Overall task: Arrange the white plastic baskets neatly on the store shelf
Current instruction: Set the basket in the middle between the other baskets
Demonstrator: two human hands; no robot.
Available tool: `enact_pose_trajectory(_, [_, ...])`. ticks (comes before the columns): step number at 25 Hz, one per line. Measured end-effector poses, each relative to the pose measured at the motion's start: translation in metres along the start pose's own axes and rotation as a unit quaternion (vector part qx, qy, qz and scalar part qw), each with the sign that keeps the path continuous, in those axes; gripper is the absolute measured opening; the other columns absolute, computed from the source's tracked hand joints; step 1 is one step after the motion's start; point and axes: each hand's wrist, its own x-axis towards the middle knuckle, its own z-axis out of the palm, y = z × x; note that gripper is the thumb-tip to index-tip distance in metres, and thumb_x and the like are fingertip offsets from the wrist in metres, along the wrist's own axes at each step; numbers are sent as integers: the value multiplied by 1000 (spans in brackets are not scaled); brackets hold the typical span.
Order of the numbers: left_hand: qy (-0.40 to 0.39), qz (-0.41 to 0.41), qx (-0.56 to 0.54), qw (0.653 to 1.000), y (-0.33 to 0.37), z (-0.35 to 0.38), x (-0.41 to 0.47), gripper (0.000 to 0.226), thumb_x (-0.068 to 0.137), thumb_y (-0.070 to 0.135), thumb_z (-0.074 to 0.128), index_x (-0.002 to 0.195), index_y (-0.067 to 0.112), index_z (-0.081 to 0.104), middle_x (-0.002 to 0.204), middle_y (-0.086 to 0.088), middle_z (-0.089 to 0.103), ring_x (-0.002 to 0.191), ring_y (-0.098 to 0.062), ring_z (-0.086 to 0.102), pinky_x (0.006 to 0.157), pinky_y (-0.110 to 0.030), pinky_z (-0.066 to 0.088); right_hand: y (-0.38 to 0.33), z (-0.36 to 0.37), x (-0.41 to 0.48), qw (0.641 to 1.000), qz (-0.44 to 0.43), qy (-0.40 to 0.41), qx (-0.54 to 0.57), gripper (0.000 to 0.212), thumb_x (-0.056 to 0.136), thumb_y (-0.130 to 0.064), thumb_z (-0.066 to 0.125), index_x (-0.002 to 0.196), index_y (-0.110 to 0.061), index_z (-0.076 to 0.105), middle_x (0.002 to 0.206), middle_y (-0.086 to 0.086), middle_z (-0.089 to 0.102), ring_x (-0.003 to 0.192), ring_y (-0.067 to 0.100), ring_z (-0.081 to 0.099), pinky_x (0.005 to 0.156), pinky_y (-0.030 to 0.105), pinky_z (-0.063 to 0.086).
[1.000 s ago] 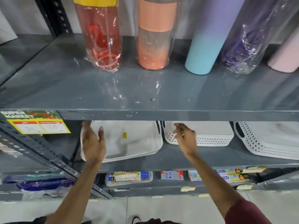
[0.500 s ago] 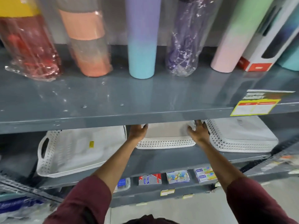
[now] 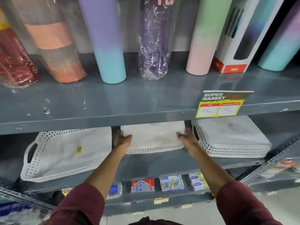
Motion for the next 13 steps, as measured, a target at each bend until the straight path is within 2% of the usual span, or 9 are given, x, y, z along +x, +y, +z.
enact_pose_trajectory(2, [33, 73, -32, 996, 28, -7, -31, 63, 69, -2, 59, 130, 11, 50, 124, 1, 61, 109, -15, 58, 97, -28, 47, -4, -7, -4, 999, -29, 24, 38, 56, 84, -12, 66, 131, -19, 37, 115, 3, 59, 107, 26, 59, 94, 40, 50])
enact_pose_trajectory(4, [45, 98, -50, 993, 36, -9, -34, 68, 74, -7, 47, 136, 20, 46, 133, 1, 58, 120, -17, 53, 111, -35, 41, -9, -15, -8, 996, -48, 21, 68, 48, 82, -12, 58, 122, -28, 37, 104, -3, 62, 98, 23, 61, 82, 37, 51])
enact_pose_trajectory(5, [47, 78, -69, 993, 39, -13, -34, 59, 80, 2, 46, 134, 25, 49, 135, 1, 58, 124, -20, 53, 112, -40, 41, -12, -18, -10, 993, -46, 13, 104, 41, 81, -15, 54, 117, -29, 41, 101, -5, 62, 99, 21, 61, 80, 34, 49])
enact_pose_trajectory(7, [14, 40, -169, 985, 37, -21, -30, 33, 88, 32, 44, 114, 30, 65, 118, -1, 69, 116, -25, 60, 96, -40, 51, -10, -26, -4, 974, 2, -8, 227, 24, 84, -21, 45, 106, -25, 55, 106, -2, 65, 107, 25, 59, 87, 34, 44])
enact_pose_trajectory(8, [-6, 13, -207, 978, 36, -25, -32, 36, 87, 44, 43, 106, 27, 69, 106, -2, 72, 106, -26, 64, 85, -37, 54, -4, -32, 1, 951, 46, -27, 304, 26, 89, -28, 39, 102, -24, 61, 115, 6, 68, 109, 29, 60, 91, 38, 44])
enact_pose_trajectory(9, [-19, -13, -237, 971, 32, -30, -30, 45, 84, 53, 45, 106, 23, 70, 102, -3, 73, 99, -28, 67, 80, -36, 54, 5, -38, 7, 924, 88, -52, 369, 35, 89, -38, 37, 100, -22, 66, 122, 13, 67, 106, 32, 62, 92, 42, 46])
enact_pose_trajectory(11, [-84, -54, -283, 954, 21, -35, -32, 52, 84, 58, 50, 114, 20, 69, 110, -7, 74, 98, -31, 70, 84, -41, 56, 25, -44, 16, 908, 130, -99, 387, 53, 86, -57, 39, 103, -18, 70, 121, 18, 68, 100, 34, 66, 88, 43, 51])
enact_pose_trajectory(13, [-123, -71, -220, 965, 2, -30, -32, 47, 88, 47, 56, 128, 23, 62, 130, -10, 66, 115, -32, 64, 100, -48, 50, 38, -40, 21, 918, 133, -136, 349, 65, 82, -72, 48, 123, -26, 66, 122, 12, 69, 108, 32, 66, 90, 47, 53])
